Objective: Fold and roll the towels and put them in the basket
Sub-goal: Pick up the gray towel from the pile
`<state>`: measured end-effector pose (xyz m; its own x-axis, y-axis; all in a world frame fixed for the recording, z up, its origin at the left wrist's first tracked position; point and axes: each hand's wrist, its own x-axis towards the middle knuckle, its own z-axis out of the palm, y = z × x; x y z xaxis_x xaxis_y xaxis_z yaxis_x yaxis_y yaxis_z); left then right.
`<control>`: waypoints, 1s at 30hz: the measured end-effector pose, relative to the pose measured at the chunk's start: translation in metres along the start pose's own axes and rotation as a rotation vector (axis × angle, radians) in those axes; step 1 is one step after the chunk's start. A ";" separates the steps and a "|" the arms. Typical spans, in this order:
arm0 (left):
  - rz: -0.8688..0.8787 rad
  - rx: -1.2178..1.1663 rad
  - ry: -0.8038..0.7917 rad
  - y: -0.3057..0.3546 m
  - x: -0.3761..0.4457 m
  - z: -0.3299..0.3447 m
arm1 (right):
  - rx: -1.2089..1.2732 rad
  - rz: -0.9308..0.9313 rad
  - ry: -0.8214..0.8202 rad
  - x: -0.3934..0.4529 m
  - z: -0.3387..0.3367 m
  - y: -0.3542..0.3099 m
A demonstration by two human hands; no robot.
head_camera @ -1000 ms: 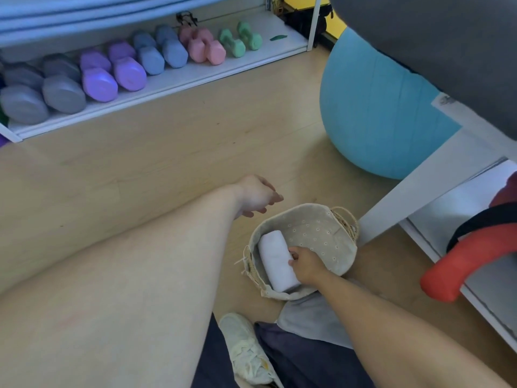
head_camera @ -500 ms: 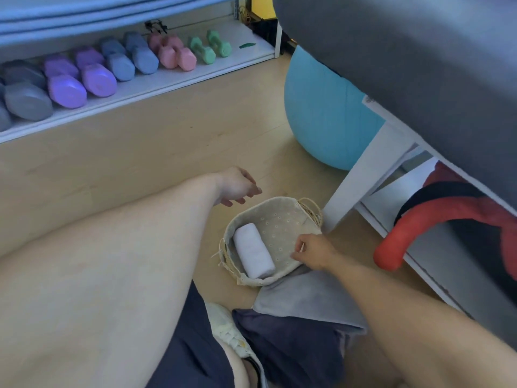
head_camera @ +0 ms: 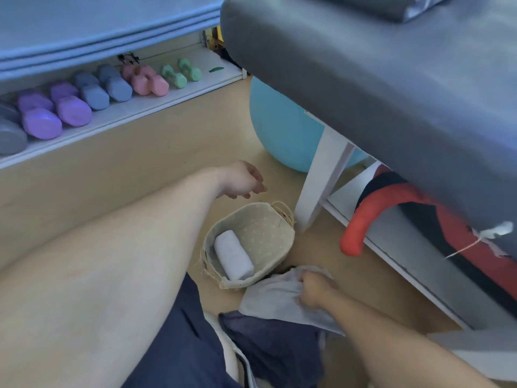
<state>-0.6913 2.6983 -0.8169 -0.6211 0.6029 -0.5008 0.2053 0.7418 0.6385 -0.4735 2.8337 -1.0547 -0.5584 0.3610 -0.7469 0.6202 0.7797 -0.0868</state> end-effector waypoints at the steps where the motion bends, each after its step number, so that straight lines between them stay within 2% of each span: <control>1: 0.019 0.026 -0.012 0.007 -0.001 0.002 | 0.017 -0.039 0.024 -0.008 -0.005 0.001; 4: 0.045 0.111 -0.076 0.024 -0.004 0.009 | 0.068 -0.167 0.082 -0.039 -0.028 -0.003; 7: 0.036 0.177 -0.168 0.040 -0.010 0.013 | 0.097 -0.266 0.070 -0.064 -0.063 -0.006; 10: 0.010 0.231 -0.259 0.054 -0.019 0.017 | -0.003 -0.358 0.042 -0.102 -0.103 -0.013; 13: -0.001 0.255 -0.299 0.066 -0.032 0.018 | -0.127 -0.398 0.103 -0.145 -0.131 -0.022; 15: 0.007 0.253 -0.308 0.073 -0.041 0.015 | -0.096 -0.424 0.169 -0.178 -0.147 -0.028; 19: 0.089 0.154 -0.303 0.090 -0.068 0.007 | 0.057 -0.559 0.331 -0.245 -0.182 -0.024; 25: 0.246 0.053 -0.250 0.110 -0.117 -0.013 | 0.481 -0.688 0.593 -0.294 -0.206 -0.007; 27: 0.292 -0.016 -0.308 0.105 -0.128 -0.017 | 0.645 -0.677 0.614 -0.293 -0.206 -0.003; 30: 0.256 -0.072 -0.480 0.091 -0.132 -0.019 | 0.876 -0.663 0.528 -0.289 -0.204 0.002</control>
<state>-0.6051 2.6804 -0.6809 -0.1393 0.8405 -0.5236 0.2416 0.5416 0.8052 -0.4234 2.8350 -0.7043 -0.9368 0.3468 -0.0468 0.1778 0.3566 -0.9172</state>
